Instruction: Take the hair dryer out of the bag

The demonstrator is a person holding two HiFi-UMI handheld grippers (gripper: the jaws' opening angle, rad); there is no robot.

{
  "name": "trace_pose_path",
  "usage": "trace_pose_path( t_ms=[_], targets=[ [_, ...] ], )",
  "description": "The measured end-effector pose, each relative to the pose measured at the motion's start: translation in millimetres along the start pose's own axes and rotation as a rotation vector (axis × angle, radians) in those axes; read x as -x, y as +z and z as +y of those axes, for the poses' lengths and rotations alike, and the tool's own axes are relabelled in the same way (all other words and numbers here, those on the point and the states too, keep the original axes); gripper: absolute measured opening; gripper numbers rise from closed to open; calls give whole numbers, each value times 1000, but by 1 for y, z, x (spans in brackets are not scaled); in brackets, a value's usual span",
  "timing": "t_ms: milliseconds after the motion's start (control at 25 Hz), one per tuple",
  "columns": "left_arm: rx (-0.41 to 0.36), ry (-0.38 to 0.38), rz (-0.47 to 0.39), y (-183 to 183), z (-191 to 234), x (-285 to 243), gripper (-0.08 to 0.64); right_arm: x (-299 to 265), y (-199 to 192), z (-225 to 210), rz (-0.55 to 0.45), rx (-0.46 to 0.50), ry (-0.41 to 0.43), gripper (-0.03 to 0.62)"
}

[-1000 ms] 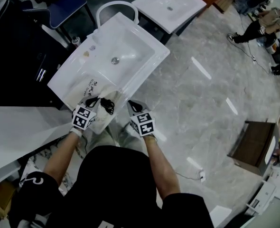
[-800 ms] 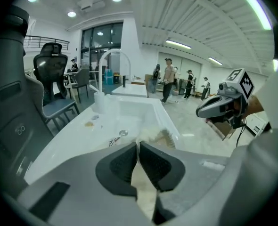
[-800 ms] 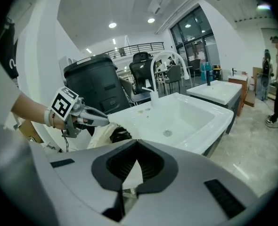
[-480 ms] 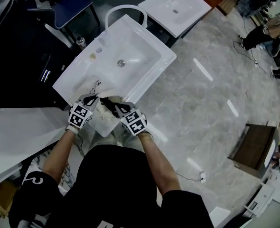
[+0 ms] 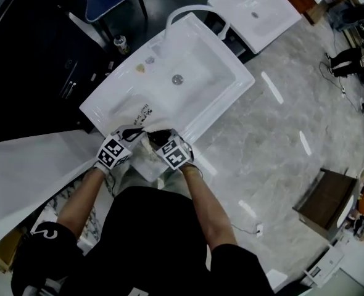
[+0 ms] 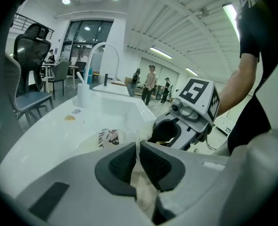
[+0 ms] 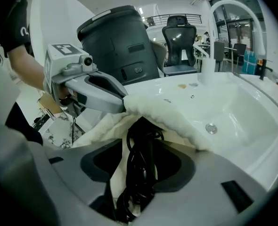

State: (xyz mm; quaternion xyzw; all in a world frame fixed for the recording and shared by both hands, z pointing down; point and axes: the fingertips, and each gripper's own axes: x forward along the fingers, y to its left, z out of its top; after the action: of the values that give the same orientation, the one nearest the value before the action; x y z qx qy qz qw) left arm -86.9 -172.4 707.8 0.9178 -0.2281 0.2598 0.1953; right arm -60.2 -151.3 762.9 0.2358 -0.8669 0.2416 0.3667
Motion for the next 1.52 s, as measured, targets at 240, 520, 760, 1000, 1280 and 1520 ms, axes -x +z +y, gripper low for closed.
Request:
trace_pose_path(
  t_ms=[240,520,760,1000,1280,1520],
  targets=[
    [13,-66,-32,2,7,-1,20,-35,-10,-12,108,34,-57,227],
    [39,-89,-7,-13,25,0,21,-62,-15,-12,164,30,5,219],
    [48,-123,6,-24,29,-4,21,-68,-19,-11,207,10,26,221],
    [39,-116,10,-23,27,-2,21,-66,-17,-11,222,-42,20,187],
    [-2,-38,-35,-2,24,2,21,-45,-3,-14,209,-98,2,169],
    [-80,152,9,8,30,-1,21,-20,4,-29,170,-208,-78,164]
  ],
)
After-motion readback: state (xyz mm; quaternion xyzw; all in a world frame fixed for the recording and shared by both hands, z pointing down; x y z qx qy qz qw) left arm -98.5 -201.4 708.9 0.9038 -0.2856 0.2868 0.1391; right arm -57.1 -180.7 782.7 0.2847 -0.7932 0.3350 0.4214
